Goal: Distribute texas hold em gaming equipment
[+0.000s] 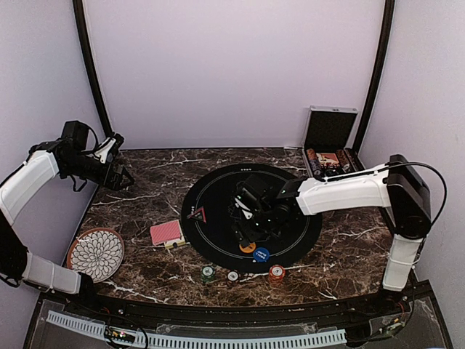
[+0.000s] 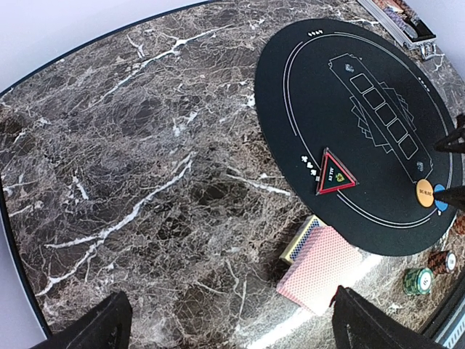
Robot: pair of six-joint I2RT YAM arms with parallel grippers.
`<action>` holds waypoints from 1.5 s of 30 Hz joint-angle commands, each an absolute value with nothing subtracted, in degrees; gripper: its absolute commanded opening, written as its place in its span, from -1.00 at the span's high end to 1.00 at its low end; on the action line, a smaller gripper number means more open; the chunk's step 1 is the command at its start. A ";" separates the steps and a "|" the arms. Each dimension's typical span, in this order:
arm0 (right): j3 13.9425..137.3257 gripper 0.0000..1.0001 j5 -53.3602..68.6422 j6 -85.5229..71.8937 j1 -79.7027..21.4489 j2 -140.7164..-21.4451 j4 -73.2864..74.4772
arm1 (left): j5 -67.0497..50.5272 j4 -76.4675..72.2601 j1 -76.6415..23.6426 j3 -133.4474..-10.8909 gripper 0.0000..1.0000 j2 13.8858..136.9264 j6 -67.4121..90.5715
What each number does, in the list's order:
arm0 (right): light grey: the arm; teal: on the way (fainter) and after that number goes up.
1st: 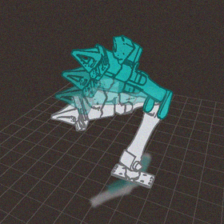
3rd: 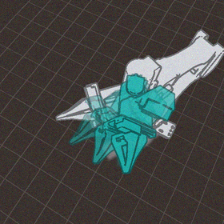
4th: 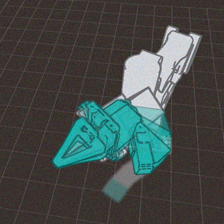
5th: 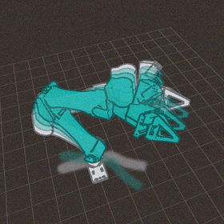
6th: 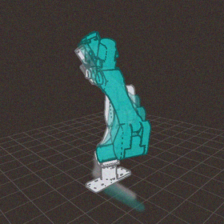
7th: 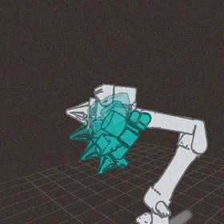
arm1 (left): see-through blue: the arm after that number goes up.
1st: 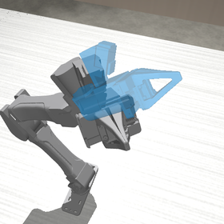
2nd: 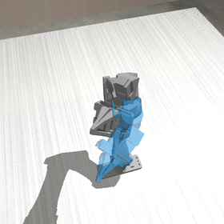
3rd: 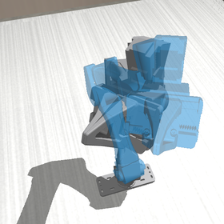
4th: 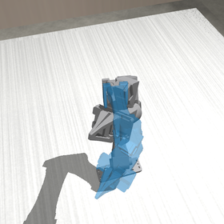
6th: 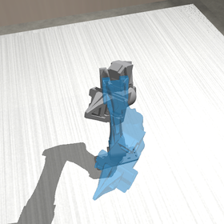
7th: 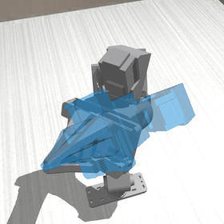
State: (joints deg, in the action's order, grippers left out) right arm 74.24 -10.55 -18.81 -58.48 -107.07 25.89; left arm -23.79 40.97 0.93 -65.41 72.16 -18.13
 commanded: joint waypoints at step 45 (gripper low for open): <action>72.65 0.02 -19.12 -27.51 -61.86 -113.83 27.82 | -25.70 44.46 1.23 -67.59 -0.98 70.22 -18.93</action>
State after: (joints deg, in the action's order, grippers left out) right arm 71.42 -15.07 -25.28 -63.46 -111.13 28.16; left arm -24.67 43.40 0.93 -65.65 71.48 -18.83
